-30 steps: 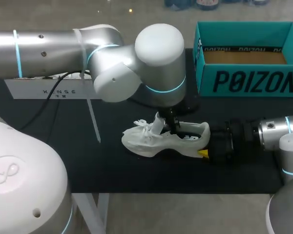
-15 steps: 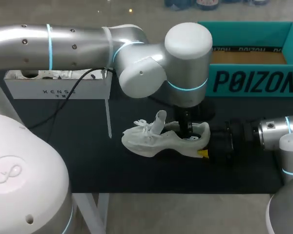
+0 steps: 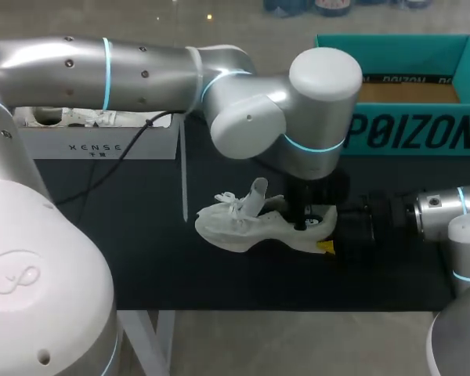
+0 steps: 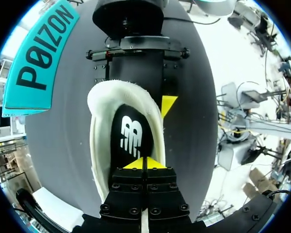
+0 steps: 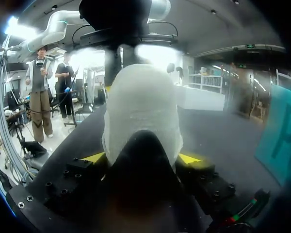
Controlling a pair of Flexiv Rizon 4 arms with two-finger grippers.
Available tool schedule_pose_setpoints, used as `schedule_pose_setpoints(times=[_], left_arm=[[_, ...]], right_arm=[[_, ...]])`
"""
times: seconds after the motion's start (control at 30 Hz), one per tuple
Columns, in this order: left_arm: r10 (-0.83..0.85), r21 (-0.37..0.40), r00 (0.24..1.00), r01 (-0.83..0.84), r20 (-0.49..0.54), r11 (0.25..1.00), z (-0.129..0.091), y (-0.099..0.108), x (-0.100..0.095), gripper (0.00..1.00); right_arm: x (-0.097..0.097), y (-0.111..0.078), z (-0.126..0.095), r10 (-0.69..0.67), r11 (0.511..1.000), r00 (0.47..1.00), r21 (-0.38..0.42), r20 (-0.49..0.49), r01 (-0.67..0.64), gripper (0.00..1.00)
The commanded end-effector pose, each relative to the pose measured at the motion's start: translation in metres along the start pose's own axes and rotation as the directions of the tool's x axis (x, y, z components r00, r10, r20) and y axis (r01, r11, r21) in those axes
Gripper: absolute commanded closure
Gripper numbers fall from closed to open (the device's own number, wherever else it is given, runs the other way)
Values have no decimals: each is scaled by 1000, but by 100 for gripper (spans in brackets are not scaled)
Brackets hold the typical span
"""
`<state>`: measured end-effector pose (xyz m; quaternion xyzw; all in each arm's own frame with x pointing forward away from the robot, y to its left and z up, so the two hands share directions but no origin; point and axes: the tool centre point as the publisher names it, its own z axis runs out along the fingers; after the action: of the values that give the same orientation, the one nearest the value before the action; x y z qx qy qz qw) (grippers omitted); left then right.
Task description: Take the shoe out of the shoebox, open the shoe tongue, remove and reinsert the insole, then place the shoe into the shoebox
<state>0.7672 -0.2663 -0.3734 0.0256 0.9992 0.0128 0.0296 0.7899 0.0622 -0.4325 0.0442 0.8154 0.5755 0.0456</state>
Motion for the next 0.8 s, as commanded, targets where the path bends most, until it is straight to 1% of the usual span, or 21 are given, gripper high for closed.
schedule_pose_setpoints(times=[0.03, 0.07, 0.1, 0.13, 0.2, 0.27, 0.4, 0.47, 0.5, 0.8], left_arm=[[5, -4, 1000, -5, -4, 1000, 2, -2, 0, 99], [12, 0, 1000, -12, -6, 1000, 2, -2, 1, 96], [13, 0, 1000, -13, -4, 1000, 2, -2, 2, 97], [13, -1, 1000, -13, -4, 1000, 2, -2, 2, 96], [15, -2, 1000, -15, -6, 1000, 3, -2, 2, 91], [18, -4, 1000, -18, -5, 1000, 3, -2, 3, 84], [21, -5, 1000, -21, -5, 1000, 3, -2, 3, 83], [23, -7, 1000, -23, -4, 1000, 4, -2, 3, 80], [24, -8, 1000, -24, -4, 1000, 4, -1, 3, 81], [39, -22, 999, -39, -10, 999, 11, 0, 0, 80]], right_arm=[[0, -2, 3, 1, 1000, 1000, 4, 0, -1, 100], [0, -2, 3, 1, 1000, 1000, 4, 0, -1, 100], [0, -2, 3, 1, 1000, 1000, 4, 0, -1, 100], [0, -2, 3, 1, 1000, 1000, 4, 0, -1, 100], [0, -2, 3, 1, 1000, 1000, 4, 0, -1, 100], [0, -2, 3, 1, 1000, 1000, 4, 0, -1, 100], [0, -2, 3, 1, 1000, 1000, 4, 0, -1, 100], [0, -2, 3, 1, 1000, 1000, 4, 0, -1, 100], [0, -2, 3, 1, 1000, 1000, 4, 0, -1, 100], [0, -2, 3, 1, 1000, 1000, 4, 0, -1, 100]])
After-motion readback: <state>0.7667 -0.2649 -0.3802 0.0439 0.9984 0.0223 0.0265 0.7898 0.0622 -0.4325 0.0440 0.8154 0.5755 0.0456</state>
